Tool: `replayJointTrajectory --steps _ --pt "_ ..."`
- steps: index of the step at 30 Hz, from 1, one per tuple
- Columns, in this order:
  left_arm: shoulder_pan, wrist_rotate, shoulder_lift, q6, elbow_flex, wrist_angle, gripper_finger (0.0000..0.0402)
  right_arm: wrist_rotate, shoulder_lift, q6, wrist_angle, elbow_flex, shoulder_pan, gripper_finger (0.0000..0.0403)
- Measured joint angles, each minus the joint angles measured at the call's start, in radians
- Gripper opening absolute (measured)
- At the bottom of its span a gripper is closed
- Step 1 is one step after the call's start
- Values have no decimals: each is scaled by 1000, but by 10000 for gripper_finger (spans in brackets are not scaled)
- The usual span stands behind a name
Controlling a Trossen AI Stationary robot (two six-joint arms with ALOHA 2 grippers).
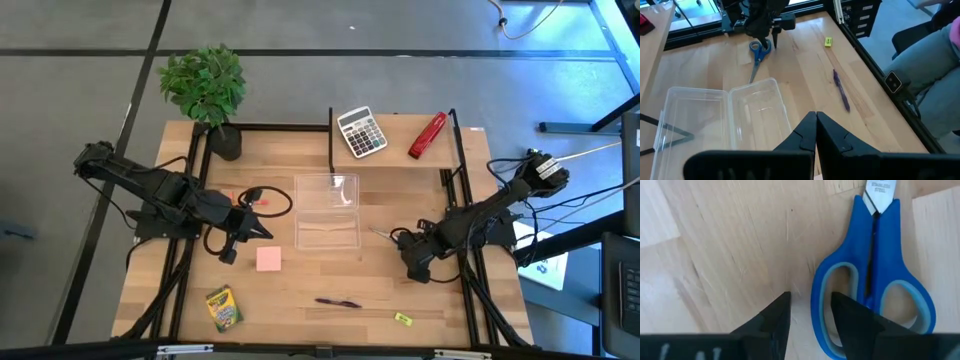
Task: Pack school essentials
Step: Put the blue scissors into the transparent supply box
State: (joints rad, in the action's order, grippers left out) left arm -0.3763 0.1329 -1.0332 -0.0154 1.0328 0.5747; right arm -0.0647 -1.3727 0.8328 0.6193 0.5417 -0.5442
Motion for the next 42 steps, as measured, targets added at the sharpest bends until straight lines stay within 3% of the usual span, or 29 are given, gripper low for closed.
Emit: replayJointTrajectory --steps 14,42 --pt "0 0 0 0 0 0 0 -31 -2 -6 -10 -4 0 33" --pt "0 0 0 0 0 0 0 -57 -10 20 22 60 2 23"
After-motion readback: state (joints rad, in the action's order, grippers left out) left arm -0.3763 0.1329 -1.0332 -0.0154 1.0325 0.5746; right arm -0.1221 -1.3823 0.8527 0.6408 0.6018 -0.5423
